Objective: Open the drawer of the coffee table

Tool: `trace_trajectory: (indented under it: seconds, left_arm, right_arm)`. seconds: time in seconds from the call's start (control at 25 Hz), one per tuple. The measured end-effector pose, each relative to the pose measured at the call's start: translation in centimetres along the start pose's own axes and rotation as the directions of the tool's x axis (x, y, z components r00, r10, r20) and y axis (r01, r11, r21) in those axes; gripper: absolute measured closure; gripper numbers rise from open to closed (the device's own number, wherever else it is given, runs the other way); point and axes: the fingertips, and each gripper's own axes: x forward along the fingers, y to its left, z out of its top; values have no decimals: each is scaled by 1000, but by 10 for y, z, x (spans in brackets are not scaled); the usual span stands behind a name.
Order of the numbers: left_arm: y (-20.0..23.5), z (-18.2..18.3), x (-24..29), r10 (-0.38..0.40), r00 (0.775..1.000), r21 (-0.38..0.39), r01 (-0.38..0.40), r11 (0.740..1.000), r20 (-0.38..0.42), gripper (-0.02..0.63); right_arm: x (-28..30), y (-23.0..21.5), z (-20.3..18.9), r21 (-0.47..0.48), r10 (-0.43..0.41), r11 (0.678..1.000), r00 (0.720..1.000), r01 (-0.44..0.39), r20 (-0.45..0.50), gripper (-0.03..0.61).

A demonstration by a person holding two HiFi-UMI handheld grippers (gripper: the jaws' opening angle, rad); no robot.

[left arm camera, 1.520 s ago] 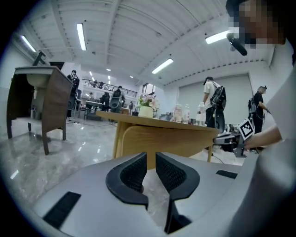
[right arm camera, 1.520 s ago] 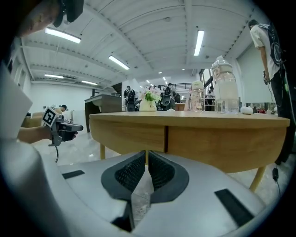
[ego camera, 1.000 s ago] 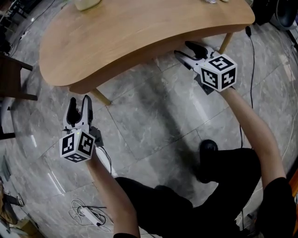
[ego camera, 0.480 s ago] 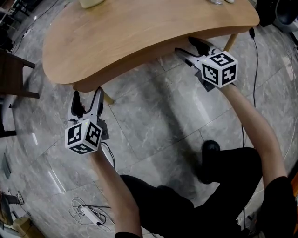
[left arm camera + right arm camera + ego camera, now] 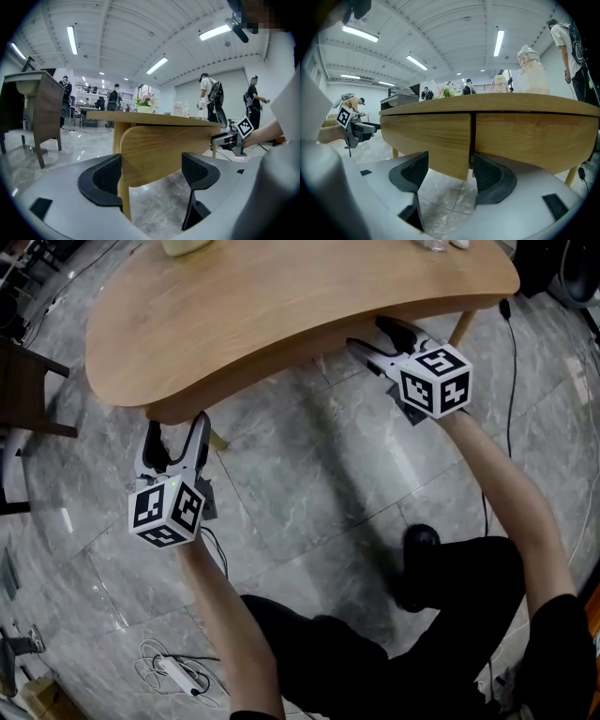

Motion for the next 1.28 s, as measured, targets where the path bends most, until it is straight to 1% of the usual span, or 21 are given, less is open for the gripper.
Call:
trace_trajectory:
  seconds: [0.24, 0.4, 0.56, 0.8, 1.0, 1.04, 1.16, 1.28]
  left_arm:
    - [-4, 0, 0, 24, 1000, 30, -24, 999, -2, 218]
    - [-6, 0, -3, 7, 1000, 25, -7, 1000, -4, 218]
    - [-5, 0, -5, 4, 1000, 10, -4, 1000, -9, 219]
    - [-12, -3, -16, -11, 1000, 34, 12, 999, -25, 219]
    - [-19, -7, -31, -29, 999, 22, 29, 999, -37, 221]
    - [-19, -7, -35, -35, 998, 23, 36, 999, -46, 227]
    - [-20, -10, -43, -51, 996, 32, 54, 998, -78, 281]
    - [-26, -13, -51, -58, 994, 58, 64, 996, -98, 288]
  right_arm:
    - [0, 5, 1, -11, -1, 1000, 1000, 1, -3, 321]
    - [-1, 5, 1, -4, -9, 1000, 1000, 9, 0, 320]
    - [-2, 6, 1, -10, 9, 1000, 1000, -9, -12, 321]
    - [-12, 9, -2, -5, 16, 1000, 999, -16, -29, 321]
    - [-28, 11, -8, -28, 39, 999, 998, -41, -57, 322]
    - [-31, 12, -9, -40, 47, 998, 997, -49, -66, 322]
    - [-40, 15, -14, -74, 63, 995, 994, -70, -92, 322]
    - [-49, 16, -18, -91, 67, 993, 991, -78, -113, 324]
